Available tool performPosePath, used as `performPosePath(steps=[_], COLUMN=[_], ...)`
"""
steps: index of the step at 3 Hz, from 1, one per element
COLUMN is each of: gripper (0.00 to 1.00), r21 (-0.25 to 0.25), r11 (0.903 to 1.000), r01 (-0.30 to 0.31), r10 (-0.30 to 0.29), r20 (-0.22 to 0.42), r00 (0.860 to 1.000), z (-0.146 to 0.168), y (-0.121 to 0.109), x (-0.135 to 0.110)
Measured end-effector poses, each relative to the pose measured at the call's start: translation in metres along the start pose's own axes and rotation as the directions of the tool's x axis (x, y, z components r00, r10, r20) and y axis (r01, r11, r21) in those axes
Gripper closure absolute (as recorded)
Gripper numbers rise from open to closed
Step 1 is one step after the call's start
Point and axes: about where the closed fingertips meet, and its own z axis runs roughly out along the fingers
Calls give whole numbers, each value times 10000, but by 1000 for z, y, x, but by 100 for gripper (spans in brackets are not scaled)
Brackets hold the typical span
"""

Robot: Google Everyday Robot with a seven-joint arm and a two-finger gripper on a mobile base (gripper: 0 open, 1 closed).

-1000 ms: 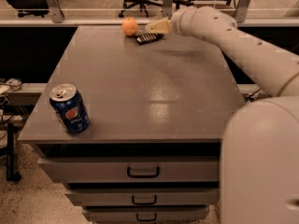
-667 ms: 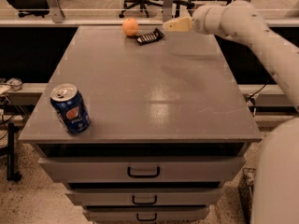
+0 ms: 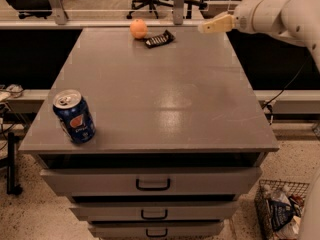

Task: Move rxbar chocolate near orange

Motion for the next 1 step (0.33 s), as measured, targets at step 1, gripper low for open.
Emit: performPosePath(steps=[1], gripper=[0], r21=[-25], r11=[10000], r01=[-1], r10=[1], r20=[-16], r00=[10000], z=[1], y=[1], x=[1])
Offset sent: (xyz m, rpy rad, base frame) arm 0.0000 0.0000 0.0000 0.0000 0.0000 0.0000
